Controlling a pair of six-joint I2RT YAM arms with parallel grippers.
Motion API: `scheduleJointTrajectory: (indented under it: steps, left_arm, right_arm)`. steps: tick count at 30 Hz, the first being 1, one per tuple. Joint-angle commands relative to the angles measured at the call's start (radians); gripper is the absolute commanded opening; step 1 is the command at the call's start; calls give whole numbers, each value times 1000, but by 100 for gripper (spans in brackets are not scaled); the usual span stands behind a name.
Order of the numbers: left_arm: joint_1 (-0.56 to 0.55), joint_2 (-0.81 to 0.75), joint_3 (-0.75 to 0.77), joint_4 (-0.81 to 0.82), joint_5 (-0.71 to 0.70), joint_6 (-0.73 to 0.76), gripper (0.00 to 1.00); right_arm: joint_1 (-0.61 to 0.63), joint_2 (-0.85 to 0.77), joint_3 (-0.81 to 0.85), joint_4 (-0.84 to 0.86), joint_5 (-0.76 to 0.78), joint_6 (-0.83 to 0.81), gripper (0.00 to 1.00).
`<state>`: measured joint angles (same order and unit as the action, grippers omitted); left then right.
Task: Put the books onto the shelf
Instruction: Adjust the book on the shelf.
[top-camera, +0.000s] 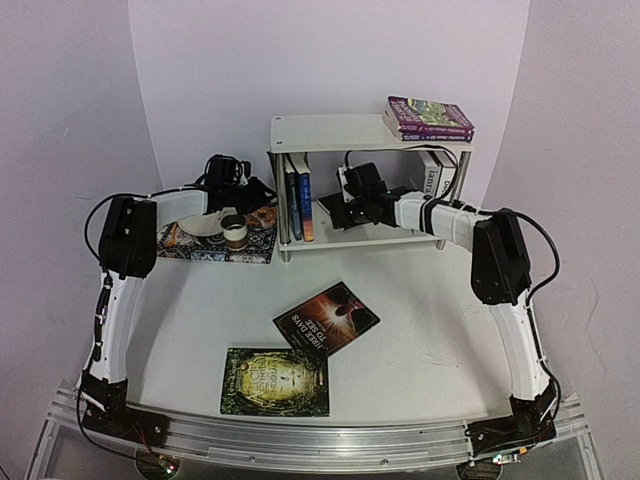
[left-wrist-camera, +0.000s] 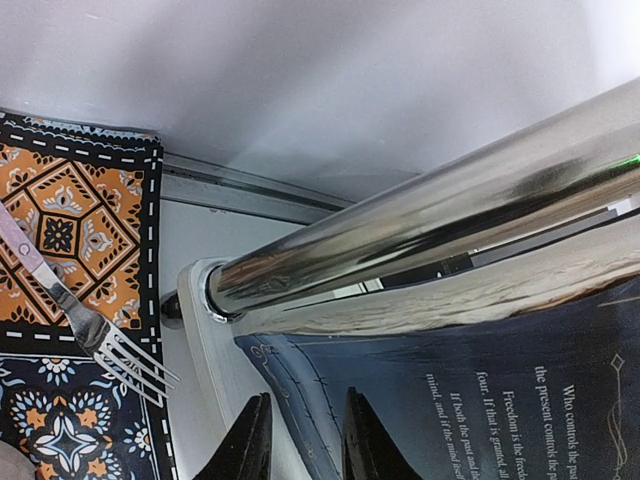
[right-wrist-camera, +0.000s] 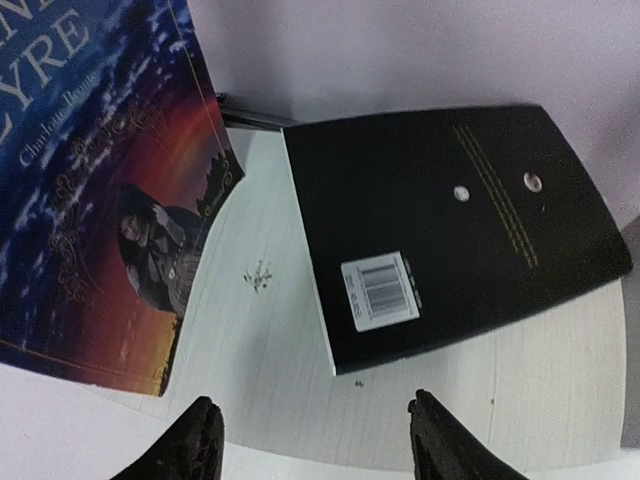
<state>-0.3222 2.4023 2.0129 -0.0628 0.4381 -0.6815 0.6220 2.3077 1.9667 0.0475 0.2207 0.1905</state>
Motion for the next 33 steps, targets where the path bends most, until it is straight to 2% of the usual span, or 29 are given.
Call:
scheduleJointTrajectory:
  steps: [1, 10, 14, 15, 16, 19, 23, 29, 33]
  left_arm:
    - [-2, -82, 1, 33, -4, 11, 25]
    - [-2, -84, 5, 33, -5, 16, 25]
    - [-2, -87, 3, 34, -3, 17, 25]
    - [-3, -89, 1, 33, -4, 17, 25]
    - [-2, -90, 1, 32, -4, 18, 25]
    - [-3, -90, 2, 33, -4, 17, 25]
    - [-2, -88, 4, 34, 0, 13, 25]
    - [-2, -97, -10, 33, -1, 15, 25]
    - [-2, -102, -21, 33, 1, 16, 25]
  right_arm:
    - [-35, 80, 119, -31, -35, -153, 65]
    - [-74, 256, 282, -38, -98, -251, 72]
    - [-74, 301, 320, -103, -70, -280, 72]
    - [-74, 295, 306, -111, -66, -280, 68]
    - [-73, 283, 280, -113, -62, -275, 61]
    - [-72, 244, 210, -113, -59, -261, 32]
    - [-52, 200, 138, -110, -38, -301, 0]
    - [-3, 124, 29, -68, 10, -392, 0]
    - [27, 24, -121, 16, 11, -405, 0]
